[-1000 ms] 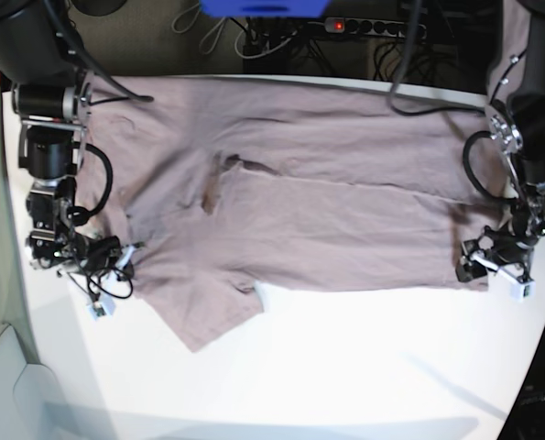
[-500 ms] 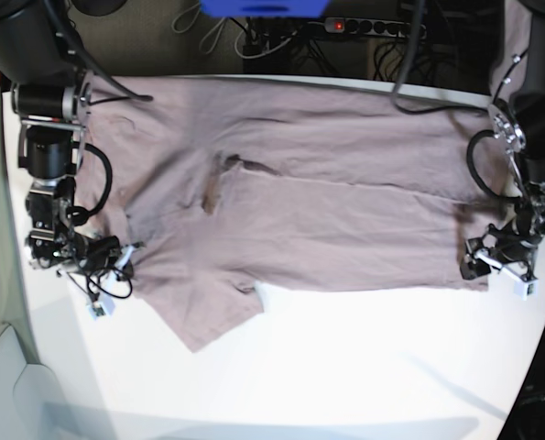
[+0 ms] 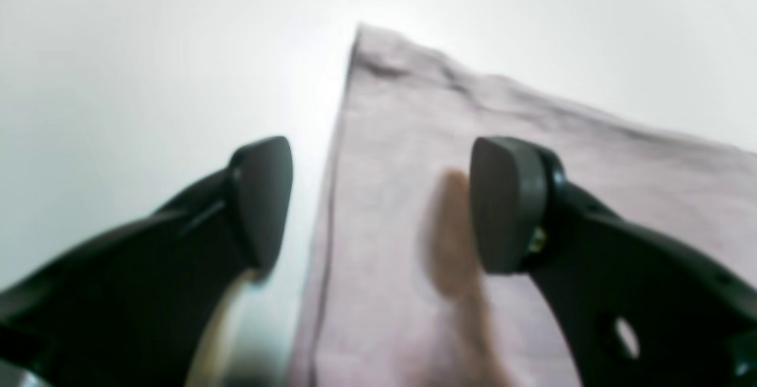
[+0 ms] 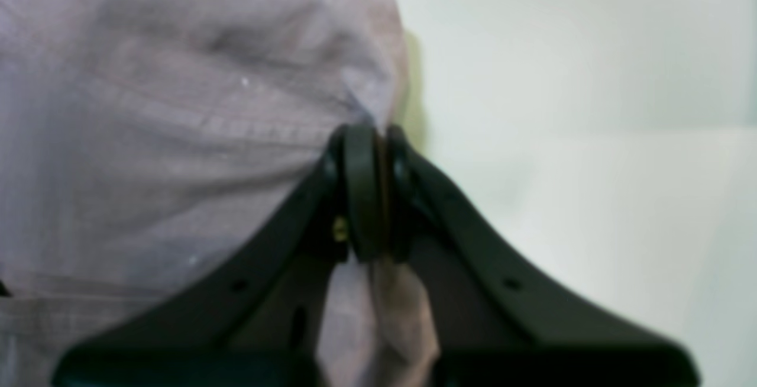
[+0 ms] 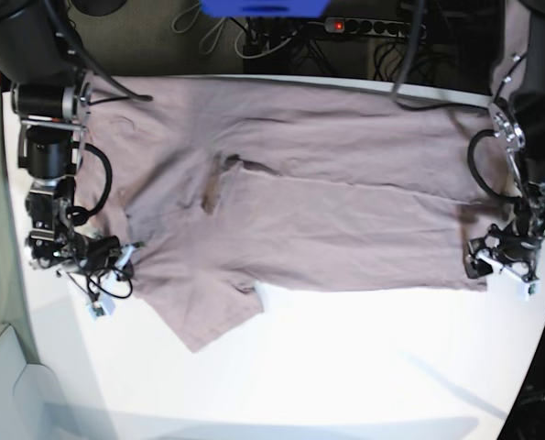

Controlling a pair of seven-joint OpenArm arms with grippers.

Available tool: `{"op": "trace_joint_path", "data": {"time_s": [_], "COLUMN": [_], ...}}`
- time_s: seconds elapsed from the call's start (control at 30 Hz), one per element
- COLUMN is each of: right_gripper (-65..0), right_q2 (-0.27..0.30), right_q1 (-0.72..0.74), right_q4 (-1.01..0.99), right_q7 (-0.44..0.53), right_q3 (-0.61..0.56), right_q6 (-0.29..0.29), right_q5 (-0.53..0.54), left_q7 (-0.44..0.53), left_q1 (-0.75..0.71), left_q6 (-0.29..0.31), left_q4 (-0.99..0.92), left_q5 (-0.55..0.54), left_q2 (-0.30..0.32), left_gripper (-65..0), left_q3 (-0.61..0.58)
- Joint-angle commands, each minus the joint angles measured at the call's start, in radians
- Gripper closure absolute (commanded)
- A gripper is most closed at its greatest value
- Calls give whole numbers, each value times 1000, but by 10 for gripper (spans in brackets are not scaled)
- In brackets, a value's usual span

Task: Layout the t-shirt on the table in an organized manner, then fold the t-shirt properly
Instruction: 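Lift the grasped edge with both grippers and fold it over toward the collar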

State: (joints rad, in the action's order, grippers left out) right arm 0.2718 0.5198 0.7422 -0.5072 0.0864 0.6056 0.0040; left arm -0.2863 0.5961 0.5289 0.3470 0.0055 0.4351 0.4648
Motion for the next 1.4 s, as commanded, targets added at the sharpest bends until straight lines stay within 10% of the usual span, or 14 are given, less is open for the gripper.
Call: {"op": "trace_joint_path", "data": {"time_s": [0.0, 0.23, 0.47, 0.87, 1.37], "right_gripper": [0, 0, 0, 0, 0], "right_q2": [14, 14, 16, 30, 39], "right_q1": [9, 9, 9, 9, -175], "right_q4": [3, 3, 3, 4, 491], "right_q7": [-35, -35, -35, -37, -190], "right_q3": [-1, -1, -1, 3, 8], "right_q6": [1, 1, 1, 1, 4], "right_q5": [-25, -25, -25, -25, -20], "left_q7": [-17, -17, -15, -15, -267], "left_q1": [22, 22, 9, 6, -169], "left_q6": [-17, -22, -22, -11, 52], "left_q4": [4, 1, 1, 11, 484], "left_q5": [24, 40, 34, 32, -253], "left_q2": [6, -22, -25, -22, -8], "left_gripper": [-453, -443, -202, 0, -4], "left_q3": [-30, -127, -123, -119, -117]}}
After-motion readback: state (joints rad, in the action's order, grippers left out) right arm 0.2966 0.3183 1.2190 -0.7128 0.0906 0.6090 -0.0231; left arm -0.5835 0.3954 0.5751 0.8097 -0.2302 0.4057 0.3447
